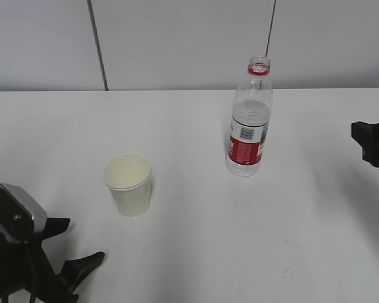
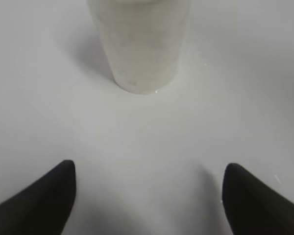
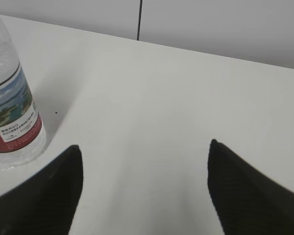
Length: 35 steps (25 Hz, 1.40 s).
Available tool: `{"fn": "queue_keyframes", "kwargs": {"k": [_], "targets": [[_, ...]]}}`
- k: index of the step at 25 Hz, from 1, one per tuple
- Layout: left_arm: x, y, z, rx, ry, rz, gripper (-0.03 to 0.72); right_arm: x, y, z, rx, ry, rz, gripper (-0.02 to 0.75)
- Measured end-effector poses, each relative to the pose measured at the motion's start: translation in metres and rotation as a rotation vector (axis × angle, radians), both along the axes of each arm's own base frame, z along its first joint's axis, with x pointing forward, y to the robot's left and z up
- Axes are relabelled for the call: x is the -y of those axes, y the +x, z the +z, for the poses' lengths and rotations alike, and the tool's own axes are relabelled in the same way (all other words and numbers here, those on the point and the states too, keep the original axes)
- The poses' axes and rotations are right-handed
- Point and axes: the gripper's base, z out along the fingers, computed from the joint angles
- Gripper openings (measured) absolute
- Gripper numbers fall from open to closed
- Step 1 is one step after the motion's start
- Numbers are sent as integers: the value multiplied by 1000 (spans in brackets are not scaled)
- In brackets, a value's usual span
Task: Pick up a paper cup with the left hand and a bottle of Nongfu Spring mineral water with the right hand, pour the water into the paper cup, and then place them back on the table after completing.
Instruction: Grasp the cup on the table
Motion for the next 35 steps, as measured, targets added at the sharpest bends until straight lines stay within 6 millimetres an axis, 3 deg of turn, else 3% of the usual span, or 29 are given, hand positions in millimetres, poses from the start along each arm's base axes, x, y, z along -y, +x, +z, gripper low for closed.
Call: {"fn": "queue_keyframes", "kwargs": {"k": [6,35], "targets": [[5,10,3,0,-58,15,601,0,0,0,0,0,0,587],[35,72,-5,73,-162,-62,601,0,0,0,-1,-1,1,587]]}}
